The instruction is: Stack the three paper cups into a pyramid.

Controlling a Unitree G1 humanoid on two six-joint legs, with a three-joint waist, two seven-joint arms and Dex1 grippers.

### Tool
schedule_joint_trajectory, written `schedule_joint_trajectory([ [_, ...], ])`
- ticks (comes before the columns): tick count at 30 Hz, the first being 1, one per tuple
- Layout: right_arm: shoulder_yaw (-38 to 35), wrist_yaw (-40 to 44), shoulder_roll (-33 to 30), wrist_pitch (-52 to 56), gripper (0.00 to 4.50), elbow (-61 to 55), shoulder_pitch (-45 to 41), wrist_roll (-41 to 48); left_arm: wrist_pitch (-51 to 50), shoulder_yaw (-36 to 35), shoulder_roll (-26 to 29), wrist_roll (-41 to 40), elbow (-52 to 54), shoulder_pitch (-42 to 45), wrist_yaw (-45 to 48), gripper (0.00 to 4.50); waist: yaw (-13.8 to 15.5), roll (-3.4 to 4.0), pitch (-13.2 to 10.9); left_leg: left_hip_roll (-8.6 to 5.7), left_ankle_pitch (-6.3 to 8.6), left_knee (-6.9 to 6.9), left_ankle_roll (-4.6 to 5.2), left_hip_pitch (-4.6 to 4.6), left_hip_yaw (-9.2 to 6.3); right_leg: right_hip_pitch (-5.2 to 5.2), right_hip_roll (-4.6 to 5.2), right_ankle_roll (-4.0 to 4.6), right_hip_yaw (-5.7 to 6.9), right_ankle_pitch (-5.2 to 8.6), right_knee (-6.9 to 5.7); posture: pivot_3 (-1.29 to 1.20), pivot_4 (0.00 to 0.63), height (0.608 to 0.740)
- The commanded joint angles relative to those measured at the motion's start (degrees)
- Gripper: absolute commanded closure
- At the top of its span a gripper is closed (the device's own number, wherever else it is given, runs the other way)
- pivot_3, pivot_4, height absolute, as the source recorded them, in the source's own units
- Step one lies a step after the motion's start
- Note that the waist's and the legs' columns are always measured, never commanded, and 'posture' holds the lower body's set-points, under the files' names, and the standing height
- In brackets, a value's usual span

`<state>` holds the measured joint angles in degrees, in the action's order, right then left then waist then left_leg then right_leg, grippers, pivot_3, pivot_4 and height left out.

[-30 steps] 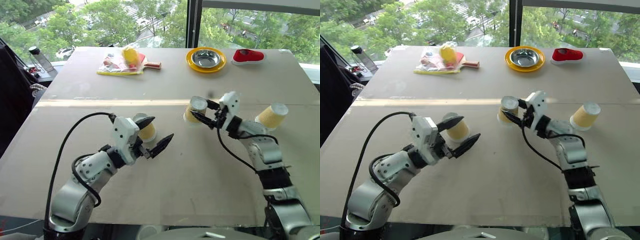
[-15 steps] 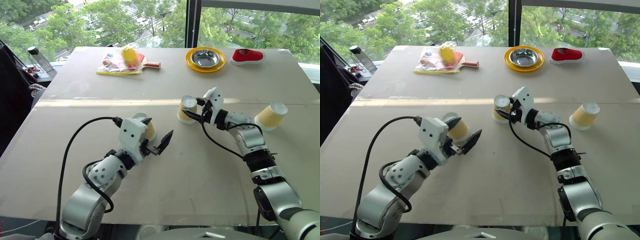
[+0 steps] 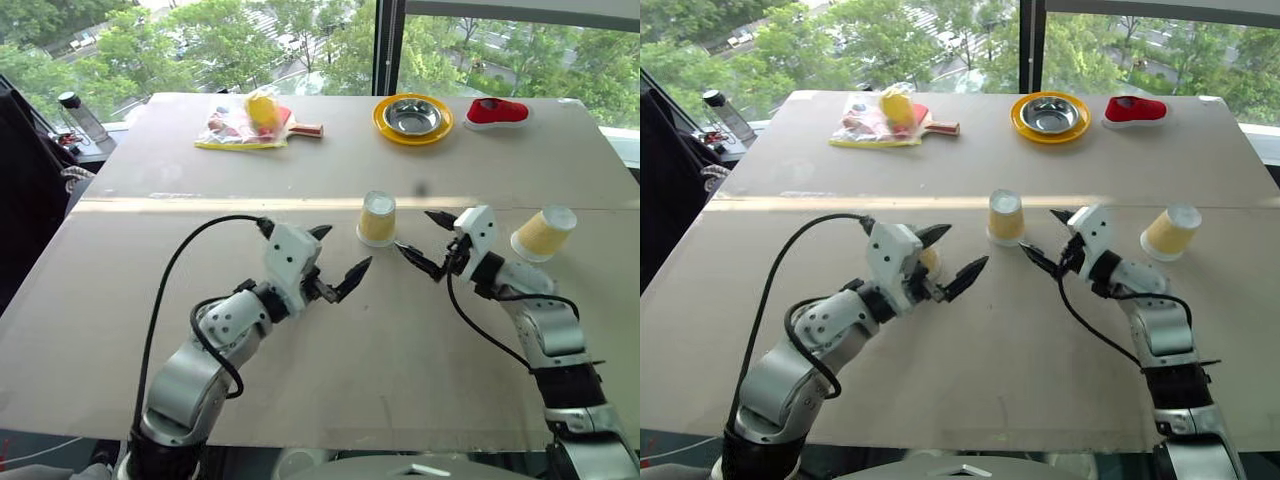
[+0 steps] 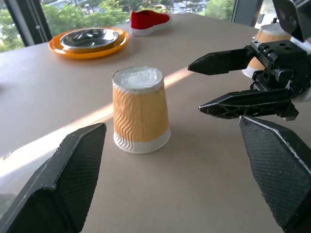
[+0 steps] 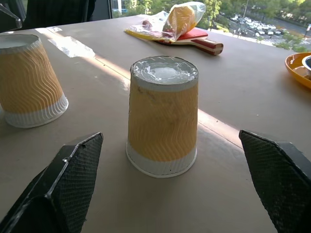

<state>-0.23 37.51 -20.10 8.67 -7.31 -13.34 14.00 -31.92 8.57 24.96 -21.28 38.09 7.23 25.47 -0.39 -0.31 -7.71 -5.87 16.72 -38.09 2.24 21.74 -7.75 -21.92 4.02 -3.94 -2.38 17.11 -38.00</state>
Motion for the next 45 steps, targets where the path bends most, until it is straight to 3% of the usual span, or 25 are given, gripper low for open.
schedule_joint_trajectory([
  [1, -4.8, -5.7, 0.0, -5.0, 0.04, -4.9, 1.8, -1.9, 2.1, 1.3, -0.4, -1.5, -1.7, 3.0, 4.3, 0.00, -0.1, 0.00, 0.0, 0.00, 0.00, -0.01, 0.00, -0.01, 0.02, 0.00, -0.01, -0.01, 0.01, 0.00, 0.00, 0.00, 0.150, 0.740],
  [6, -15.4, -20.1, -0.3, -9.7, 0.04, -6.2, 7.3, -9.9, 5.5, 5.1, 0.4, -0.4, -8.6, 8.4, 12.3, 0.00, 0.2, 0.00, 0.0, -0.01, 0.00, -0.01, 0.00, -0.01, 0.01, 0.00, -0.02, -0.01, 0.03, -0.01, -0.02, 0.00, 0.150, 0.740],
  [14, -20.4, -30.2, 0.8, -7.6, 0.04, -3.5, 8.4, -13.4, 8.5, 5.3, -1.0, -0.6, -14.9, 13.8, 17.5, 0.00, -0.4, 0.01, 0.0, 0.01, 0.00, 0.00, 0.00, -0.05, 0.11, -0.01, -0.07, -0.01, -0.08, 0.00, -0.10, 0.00, 0.150, 0.740],
  [23, -22.1, -31.2, 2.8, -1.0, 0.04, -1.1, 5.0, -5.7, 9.5, 4.9, -3.0, 1.4, -17.6, 18.1, 17.4, 0.00, -0.4, 0.01, 0.0, 0.00, -0.01, -0.03, 0.00, -0.03, 0.11, 0.00, -0.05, -0.01, -0.09, -0.01, -0.09, 0.00, 0.150, 0.740],
  [27, -21.8, -32.4, 2.9, 2.6, 0.04, -1.8, 3.8, -4.7, 7.0, 3.0, -5.7, -2.3, -16.9, 19.8, 16.5, 0.00, -0.3, 0.01, 0.0, 0.00, -0.01, -0.07, 0.00, -0.01, 0.11, 0.01, -0.04, -0.01, -0.07, -0.01, -0.08, 0.00, 0.150, 0.740],
  [42, -21.4, -33.6, 3.5, 10.5, 0.04, -1.4, 0.4, -1.7, 0.2, 2.9, -3.2, -6.9, -13.1, 20.6, 18.5, 0.00, -0.4, 0.01, 0.0, 0.00, -0.01, -0.07, 0.00, -0.01, 0.11, 0.00, -0.05, -0.01, -0.08, -0.01, -0.10, 0.00, 0.150, 0.740],
  [45, -21.8, -33.9, 4.2, 10.4, 0.94, -1.1, 0.6, -1.0, 0.1, 2.9, -3.0, -6.8, -13.0, 20.4, 18.5, 0.00, -0.4, 0.01, 0.0, 0.00, -0.01, -0.07, 0.00, -0.01, 0.11, 0.00, -0.05, -0.01, -0.08, -0.01, -0.10, 0.00, 0.150, 0.740],
])
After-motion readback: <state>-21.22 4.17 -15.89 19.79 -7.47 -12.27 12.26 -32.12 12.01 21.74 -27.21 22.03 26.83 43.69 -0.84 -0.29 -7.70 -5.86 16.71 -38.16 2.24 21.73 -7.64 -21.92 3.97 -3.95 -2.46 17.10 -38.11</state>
